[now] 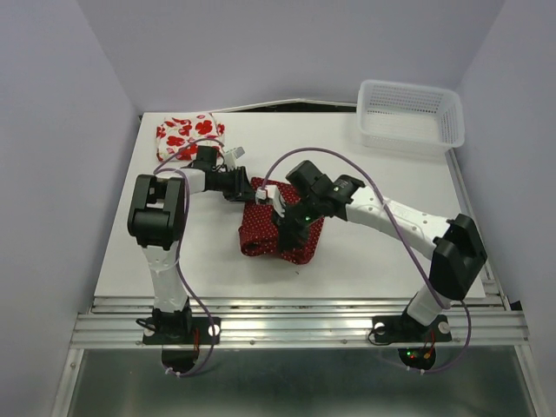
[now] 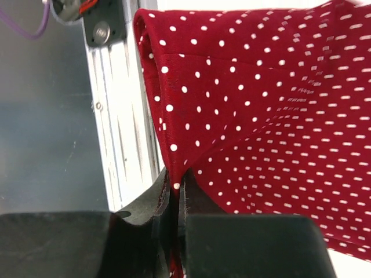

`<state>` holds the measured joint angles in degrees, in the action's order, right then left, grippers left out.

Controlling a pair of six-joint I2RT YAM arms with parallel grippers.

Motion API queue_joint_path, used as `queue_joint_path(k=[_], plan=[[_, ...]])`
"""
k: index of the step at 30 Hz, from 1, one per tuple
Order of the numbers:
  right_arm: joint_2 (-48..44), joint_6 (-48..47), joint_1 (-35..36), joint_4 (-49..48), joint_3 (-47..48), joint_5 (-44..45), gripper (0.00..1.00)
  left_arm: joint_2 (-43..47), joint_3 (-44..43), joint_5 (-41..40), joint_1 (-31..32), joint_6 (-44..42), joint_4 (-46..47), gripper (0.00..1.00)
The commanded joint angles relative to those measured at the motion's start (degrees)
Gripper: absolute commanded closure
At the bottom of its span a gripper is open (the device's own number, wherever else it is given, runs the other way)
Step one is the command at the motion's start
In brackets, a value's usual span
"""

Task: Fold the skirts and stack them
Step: Fold the skirt

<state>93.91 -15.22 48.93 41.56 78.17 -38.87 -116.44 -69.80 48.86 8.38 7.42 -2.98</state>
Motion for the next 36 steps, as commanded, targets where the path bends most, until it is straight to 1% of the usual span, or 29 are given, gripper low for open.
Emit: queue_joint_path(k=[1, 4, 10, 14, 16, 18, 20, 25, 36], plan=[[2.1, -1.6, -3.7, 0.0, 5.1, -4.5, 0.99, -1.3, -1.5, -4.6, 0.1, -2.7, -3.0, 0.6], [5.7, -4.6, -6.6, 3.8, 9.2, -5.9, 0.99, -1.9, -1.5, -4.8, 0.1, -4.2, -4.2, 0.6], [14.0, -11.0, -12.8, 11.3, 17.3, -12.1, 0.99, -0.5, -1.0, -5.1, 0.1, -4.9, -4.0, 0.6], [20.9, -14.6, -17.5, 18.1, 23.4, -16.1, 0.99, -0.3, -0.7, -5.2, 0.1, -5.2, -4.1, 0.6], [23.6, -18.2, -18.9, 21.3, 27.8, -17.5, 0.99, -0.3, -0.7, -5.4, 0.1, -5.5, -4.4, 0.6], [27.6, -21.1, -20.0, 27.5, 32.2, -18.7, 0.99, -0.4, -0.9, -5.4, 0.1, -5.9, -4.8, 0.6], [31.0, -22.9, -21.7, 29.6, 34.6, -19.7, 0.99, -0.3, -0.7, -5.5, 0.1, -5.9, -5.0, 0.6], [35.7, -24.4, -22.8, 32.0, 40.4, -19.4, 0.99, 0.2, 0.0, -5.8, 0.1, -6.4, -5.4, 0.6], [42.4, -23.1, -25.9, 29.6, 47.2, -16.2, 0.99, 0.1, -0.2, -6.1, 0.1, -6.9, -6.1, 0.6]])
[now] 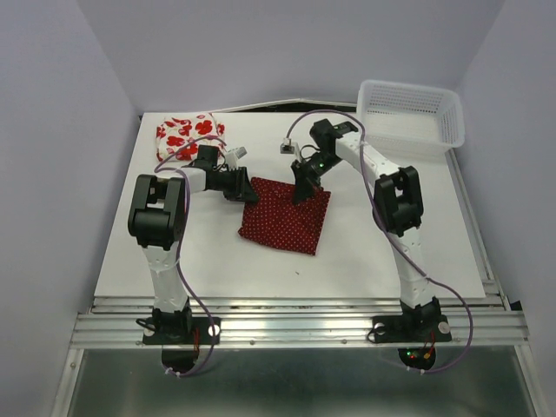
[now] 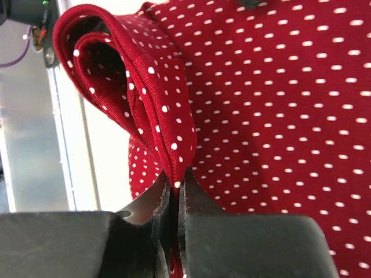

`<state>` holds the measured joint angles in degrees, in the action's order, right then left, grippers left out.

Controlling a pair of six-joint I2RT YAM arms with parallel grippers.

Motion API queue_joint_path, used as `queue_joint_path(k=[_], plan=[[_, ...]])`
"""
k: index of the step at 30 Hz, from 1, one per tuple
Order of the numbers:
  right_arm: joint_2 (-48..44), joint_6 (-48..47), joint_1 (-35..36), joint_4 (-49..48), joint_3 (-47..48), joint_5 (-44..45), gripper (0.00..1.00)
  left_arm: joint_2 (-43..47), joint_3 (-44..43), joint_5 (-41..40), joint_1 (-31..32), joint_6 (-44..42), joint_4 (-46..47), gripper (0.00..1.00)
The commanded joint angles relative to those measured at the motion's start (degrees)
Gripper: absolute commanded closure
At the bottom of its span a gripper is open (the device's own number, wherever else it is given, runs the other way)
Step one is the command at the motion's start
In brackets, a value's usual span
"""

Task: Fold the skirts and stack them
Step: Fold the skirt

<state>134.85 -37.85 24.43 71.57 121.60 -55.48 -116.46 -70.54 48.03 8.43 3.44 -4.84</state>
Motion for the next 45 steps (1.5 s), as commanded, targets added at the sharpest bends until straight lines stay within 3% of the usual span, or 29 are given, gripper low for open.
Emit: queue_joint_path(k=[1, 21, 26, 31, 36, 45], plan=[[1.6, -0.2, -2.0, -0.7, 3.9, 0.6, 0.99, 0.0, 0.5, -5.4, 0.1, -3.0, -4.3, 0.6], [5.6, 2.6, -3.6, -4.2, 12.7, 3.0, 0.99, -1.0, -0.2, -7.5, 0.1, -4.7, -5.4, 0.62], [2.9, 0.7, -2.4, -2.4, 9.7, 2.9, 0.99, 1.7, 1.5, -2.3, 0.1, -4.1, -2.4, 0.62], [2.0, 1.2, -0.3, -2.2, 10.7, 7.7, 0.99, 0.7, -0.1, -4.6, 0.5, -3.8, -3.8, 0.64], [4.1, 2.5, 0.3, -1.6, 17.3, 15.5, 0.99, 0.4, 0.4, -7.8, 0.6, -4.8, -4.5, 0.67], [2.8, 7.9, 2.6, -8.2, 16.6, 25.8, 0.99, -0.4, -0.1, -11.0, 2.2, -5.4, -5.6, 0.69]])
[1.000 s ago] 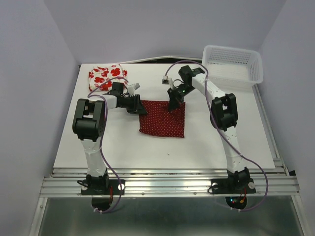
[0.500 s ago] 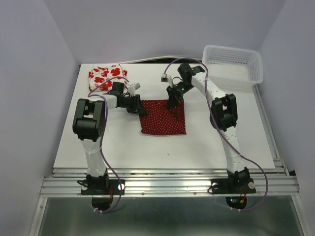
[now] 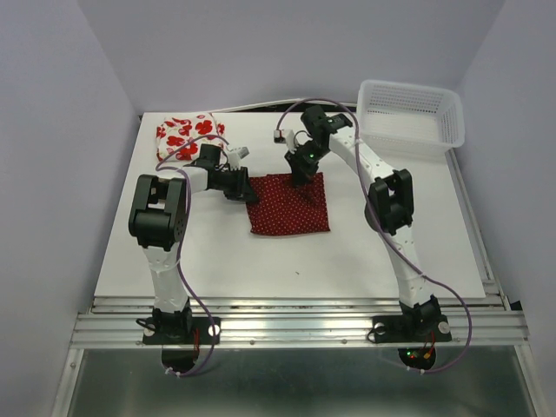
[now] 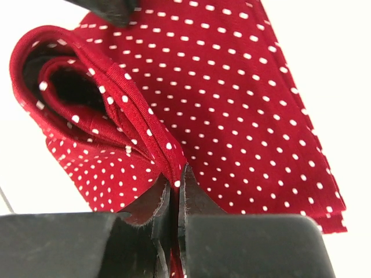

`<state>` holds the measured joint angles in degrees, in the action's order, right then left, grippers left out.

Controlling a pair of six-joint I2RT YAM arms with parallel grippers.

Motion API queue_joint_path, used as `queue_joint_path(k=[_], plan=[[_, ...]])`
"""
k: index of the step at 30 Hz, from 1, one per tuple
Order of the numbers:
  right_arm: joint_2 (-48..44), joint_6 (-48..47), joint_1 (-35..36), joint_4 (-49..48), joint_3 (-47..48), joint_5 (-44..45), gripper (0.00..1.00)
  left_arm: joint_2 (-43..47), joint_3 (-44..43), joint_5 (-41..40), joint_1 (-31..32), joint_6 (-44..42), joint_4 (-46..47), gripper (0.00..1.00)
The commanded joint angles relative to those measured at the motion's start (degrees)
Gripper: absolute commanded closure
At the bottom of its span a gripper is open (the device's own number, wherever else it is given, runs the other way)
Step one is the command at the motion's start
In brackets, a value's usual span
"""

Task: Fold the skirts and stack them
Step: Fold the skirt

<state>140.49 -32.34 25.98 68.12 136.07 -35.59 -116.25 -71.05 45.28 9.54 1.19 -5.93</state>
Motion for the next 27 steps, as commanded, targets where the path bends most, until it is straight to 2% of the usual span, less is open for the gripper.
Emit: queue_joint_path(k=[1, 16, 19, 21, 22, 23, 27], plan=[[-2.8, 2.9, 1.1, -5.4, 2.2, 6.9, 0.99, -0.8, 0.5, -8.3, 1.2, -3.2, -4.5, 0.69], [-3.2, 1.5, 4.8, -11.9, 2.5, 15.9, 0.98, -2.4, -1.3, -8.5, 1.5, -3.3, -5.3, 0.7], [-2.6, 1.2, 5.4, -13.7, 2.4, 16.4, 0.81, -2.1, -1.1, -8.5, 1.5, -3.0, -5.2, 0.68], [-2.1, 0.4, 5.9, -14.2, 1.6, 16.5, 0.72, -1.2, 0.1, -7.4, 0.7, -2.3, -3.4, 0.62], [-2.0, -0.3, 6.5, -14.2, 0.4, 16.7, 0.6, 0.7, 0.8, -5.6, 0.2, -0.2, -2.3, 0.59], [-1.8, -0.7, 6.5, -14.0, -0.3, 16.9, 0.59, 1.6, 1.9, -4.6, -0.3, 1.1, -0.4, 0.53], [-2.0, -0.6, 6.5, -15.3, -3.0, 17.6, 0.53, 7.5, 3.5, -3.3, -1.9, 4.4, 2.2, 0.4]])
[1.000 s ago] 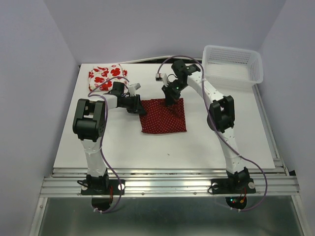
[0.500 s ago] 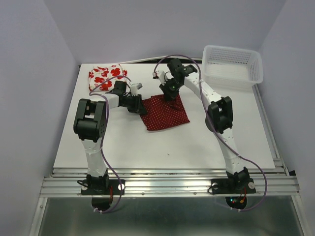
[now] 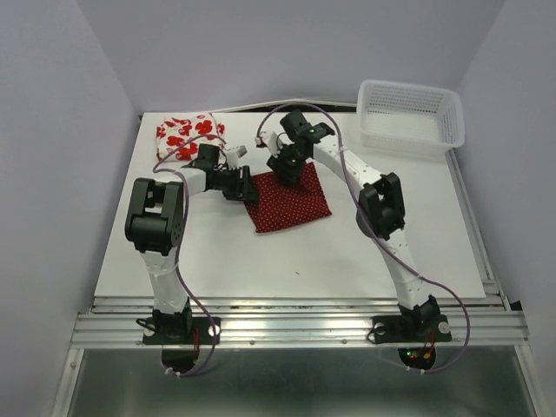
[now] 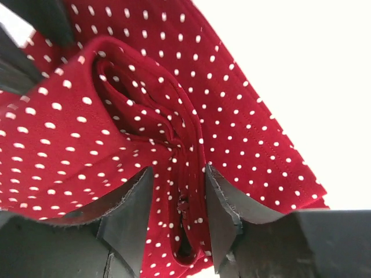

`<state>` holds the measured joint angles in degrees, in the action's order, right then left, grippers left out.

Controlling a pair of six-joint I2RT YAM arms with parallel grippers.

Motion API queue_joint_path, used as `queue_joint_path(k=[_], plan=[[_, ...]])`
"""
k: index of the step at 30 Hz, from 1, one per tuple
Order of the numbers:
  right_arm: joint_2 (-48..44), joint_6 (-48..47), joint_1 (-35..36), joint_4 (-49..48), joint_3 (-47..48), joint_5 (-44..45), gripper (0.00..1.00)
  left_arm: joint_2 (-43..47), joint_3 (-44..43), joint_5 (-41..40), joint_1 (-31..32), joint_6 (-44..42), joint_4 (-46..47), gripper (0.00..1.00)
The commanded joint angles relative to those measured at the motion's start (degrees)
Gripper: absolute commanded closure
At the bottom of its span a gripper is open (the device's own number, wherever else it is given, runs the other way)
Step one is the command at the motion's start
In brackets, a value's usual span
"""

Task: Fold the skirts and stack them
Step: Fold the skirt

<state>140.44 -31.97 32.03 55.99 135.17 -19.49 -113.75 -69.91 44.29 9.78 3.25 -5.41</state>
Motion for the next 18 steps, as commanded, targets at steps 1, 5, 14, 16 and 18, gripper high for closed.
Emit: queue_joint_path(k=[1, 5, 14, 16, 18], plan=[[-2.1, -0.8, 0.5, -3.8, -2.5, 2.4, 0.53, 6.2, 2.6, -2.4, -2.3, 2.9, 2.1, 0.38], [-3.6, 1.9, 0.5, -8.7, -2.4, 5.8, 0.43, 12.2, 3.4, -7.2, -3.3, 4.5, 0.9, 0.33], [-9.0, 6.6, -2.3, -21.0, -4.3, 12.8, 0.08, 20.0, 5.4, 0.4, -4.1, 4.0, -0.2, 0.34], [-9.0, 7.3, -4.3, -21.2, -4.4, 10.1, 0.09, 22.5, 7.9, -0.8, -1.4, 3.8, 0.4, 0.32], [-8.6, 7.9, -6.1, -21.2, -4.7, 6.7, 0.11, 23.4, 10.3, -1.9, 0.8, 4.2, 1.3, 0.27]])
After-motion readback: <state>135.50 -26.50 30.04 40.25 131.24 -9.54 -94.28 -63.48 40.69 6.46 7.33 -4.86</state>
